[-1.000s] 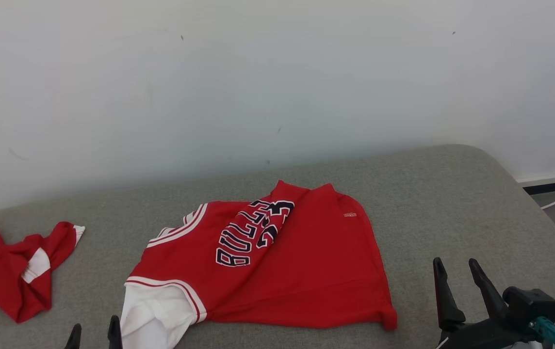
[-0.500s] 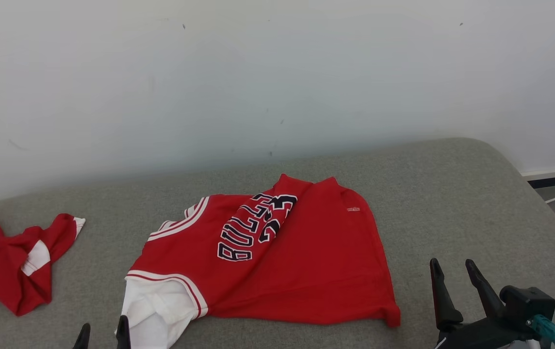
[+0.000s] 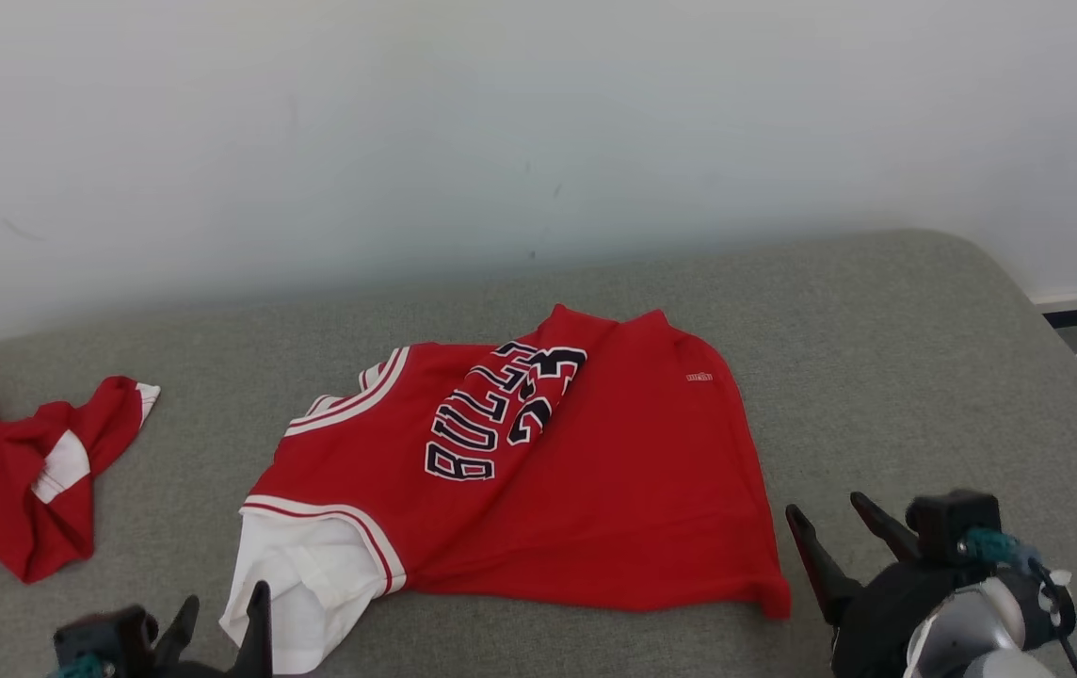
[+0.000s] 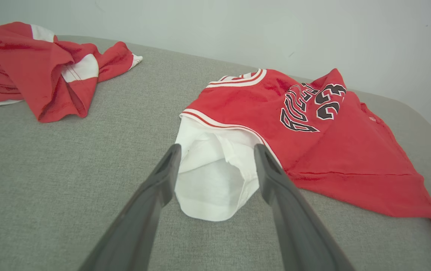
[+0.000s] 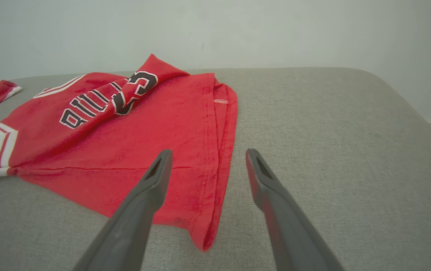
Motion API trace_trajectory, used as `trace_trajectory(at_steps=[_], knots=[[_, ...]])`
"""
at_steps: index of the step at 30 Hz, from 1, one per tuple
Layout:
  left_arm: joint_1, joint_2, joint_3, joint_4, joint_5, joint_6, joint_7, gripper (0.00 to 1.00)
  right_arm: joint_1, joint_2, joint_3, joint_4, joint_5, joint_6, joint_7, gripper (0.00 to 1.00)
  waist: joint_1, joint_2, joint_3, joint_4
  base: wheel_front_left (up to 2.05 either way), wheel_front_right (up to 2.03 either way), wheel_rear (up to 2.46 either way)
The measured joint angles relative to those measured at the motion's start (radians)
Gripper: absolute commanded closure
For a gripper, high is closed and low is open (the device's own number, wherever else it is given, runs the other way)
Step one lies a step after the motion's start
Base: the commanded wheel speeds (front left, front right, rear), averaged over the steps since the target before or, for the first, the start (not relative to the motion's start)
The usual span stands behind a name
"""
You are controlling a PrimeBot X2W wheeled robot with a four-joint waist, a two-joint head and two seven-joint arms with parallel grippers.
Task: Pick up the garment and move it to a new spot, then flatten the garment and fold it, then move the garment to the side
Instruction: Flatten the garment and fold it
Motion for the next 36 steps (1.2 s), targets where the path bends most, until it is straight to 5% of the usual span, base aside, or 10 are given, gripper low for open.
trace_trajectory(at_steps=[7,13,22,36], knots=[[-0.174,0.029,0.01,0.115,0.106,0.0,0.215,0.0,-0.2,-0.073,0.071,0.051,-0.019,0.072,0.248,0.0,0.0001,0.0001,0.074,0.011,0.0,0.0,0.0],[-0.247,0.062,-0.04,0.162,0.139,0.0,0.329,0.0,-0.311,-0.092,0.085,0.079,-0.019,0.105,0.356,0.0,0.0001,0.0001,0.133,0.018,0.0,0.0,0.0],[-0.339,0.041,-0.11,0.196,0.179,-0.001,0.443,0.0,-0.432,-0.13,0.13,0.14,-0.02,0.131,0.511,0.0,0.0002,0.0001,0.234,0.038,0.0,0.0,0.0],[-0.374,0.024,-0.111,0.22,0.177,-0.003,0.464,0.0,-0.435,-0.1,0.172,0.204,-0.047,0.131,0.556,0.0,-0.0001,0.0001,0.292,0.083,0.0,0.0,0.0]])
